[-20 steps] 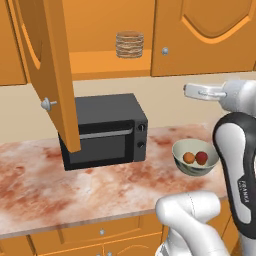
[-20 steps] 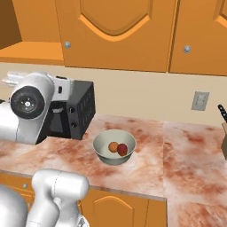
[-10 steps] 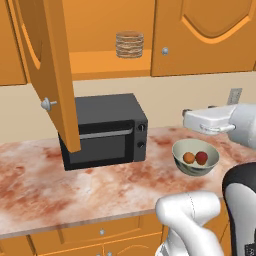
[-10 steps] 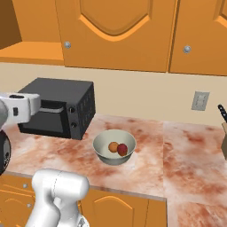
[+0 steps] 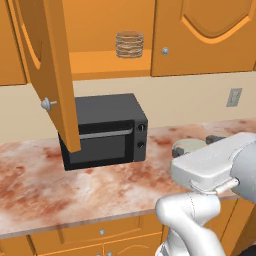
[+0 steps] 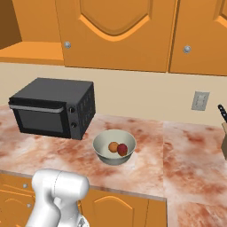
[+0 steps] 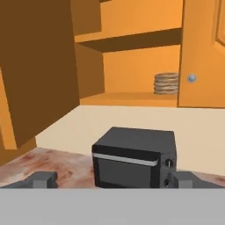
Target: Open the cabinet. Pick the tangerine and mango from the cabinet and place them into the bowl. Then close the cabinet.
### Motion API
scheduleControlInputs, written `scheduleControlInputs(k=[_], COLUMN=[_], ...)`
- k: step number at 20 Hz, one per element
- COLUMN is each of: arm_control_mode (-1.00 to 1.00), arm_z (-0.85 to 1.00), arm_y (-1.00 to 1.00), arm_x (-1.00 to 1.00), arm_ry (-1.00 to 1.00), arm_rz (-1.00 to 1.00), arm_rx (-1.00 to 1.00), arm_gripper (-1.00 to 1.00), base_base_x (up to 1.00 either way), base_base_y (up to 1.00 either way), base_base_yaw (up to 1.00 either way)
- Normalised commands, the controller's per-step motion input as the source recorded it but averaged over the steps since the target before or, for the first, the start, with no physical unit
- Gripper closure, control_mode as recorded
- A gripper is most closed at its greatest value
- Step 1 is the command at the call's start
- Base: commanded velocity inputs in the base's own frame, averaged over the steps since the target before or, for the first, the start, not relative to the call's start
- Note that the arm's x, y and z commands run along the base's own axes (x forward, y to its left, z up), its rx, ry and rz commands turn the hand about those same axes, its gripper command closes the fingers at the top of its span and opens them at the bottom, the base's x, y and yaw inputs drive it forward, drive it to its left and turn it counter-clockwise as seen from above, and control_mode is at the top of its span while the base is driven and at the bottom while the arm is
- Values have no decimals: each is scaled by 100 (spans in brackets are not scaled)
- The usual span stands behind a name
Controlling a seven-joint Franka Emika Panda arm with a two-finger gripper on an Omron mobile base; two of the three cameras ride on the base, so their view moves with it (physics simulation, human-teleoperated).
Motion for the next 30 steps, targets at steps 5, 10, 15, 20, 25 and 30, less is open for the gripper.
scheduleControlInputs(k=[5, 10, 15, 20, 25, 30], arm_control_mode=[-100, -100, -100, -100, -100, -100], arm_z=[0, 1, 2, 0, -6, -16], arm_y=[69, 92, 99, 84, 45, 8], arm_x=[-83, -15, 42, 49, 6, 0], arm_ry=[0, -3, -16, -27, -45, -48], arm_rz=[0, 0, -4, -9, -4, 3], arm_rx=[-12, -13, -13, -13, -8, -3], arm_gripper=[-100, -100, -100, -100, -100, -100], base_base_x=[0, 0, 0, 0, 0, 0], base_base_y=[0, 0, 0, 0, 0, 0], base_base_yaw=[0, 0, 0, 0, 0, 0])
